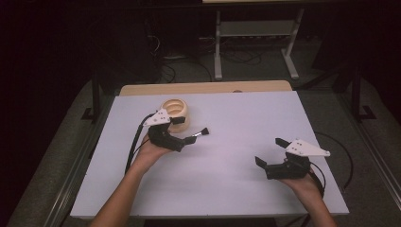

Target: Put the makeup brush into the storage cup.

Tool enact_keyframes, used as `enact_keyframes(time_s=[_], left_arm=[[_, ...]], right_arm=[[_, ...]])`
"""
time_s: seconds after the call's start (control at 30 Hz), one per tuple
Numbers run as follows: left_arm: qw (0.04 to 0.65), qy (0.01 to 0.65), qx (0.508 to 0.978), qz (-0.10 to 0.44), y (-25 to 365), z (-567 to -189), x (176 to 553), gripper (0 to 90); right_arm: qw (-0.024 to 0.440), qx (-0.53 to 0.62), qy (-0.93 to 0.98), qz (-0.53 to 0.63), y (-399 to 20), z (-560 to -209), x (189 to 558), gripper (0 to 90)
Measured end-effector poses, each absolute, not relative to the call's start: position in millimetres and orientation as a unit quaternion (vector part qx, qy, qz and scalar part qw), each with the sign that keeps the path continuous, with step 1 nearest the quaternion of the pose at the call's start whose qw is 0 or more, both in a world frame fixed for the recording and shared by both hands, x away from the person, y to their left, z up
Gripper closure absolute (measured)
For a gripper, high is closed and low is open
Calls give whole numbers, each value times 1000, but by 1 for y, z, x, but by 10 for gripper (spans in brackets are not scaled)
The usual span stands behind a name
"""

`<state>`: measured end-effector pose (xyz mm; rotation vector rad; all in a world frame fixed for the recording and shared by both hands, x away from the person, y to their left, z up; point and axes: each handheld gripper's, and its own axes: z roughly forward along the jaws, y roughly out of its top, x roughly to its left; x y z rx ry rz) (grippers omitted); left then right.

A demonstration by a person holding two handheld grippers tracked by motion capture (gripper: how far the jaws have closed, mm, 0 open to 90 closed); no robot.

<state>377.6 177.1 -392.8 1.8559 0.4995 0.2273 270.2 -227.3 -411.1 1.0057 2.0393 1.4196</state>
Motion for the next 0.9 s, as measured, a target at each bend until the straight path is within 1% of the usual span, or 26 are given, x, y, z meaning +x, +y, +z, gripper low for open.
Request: enact_keyframes(time_s=[0.57, 0.9], left_arm=[[555, 195, 803, 93, 158, -391, 391, 69], [552, 197, 805, 92, 152, -391, 398, 69]], right_arm=[[228, 365, 741, 516, -227, -411, 270, 0], [227, 364, 741, 517, -227, -411, 270, 0]])
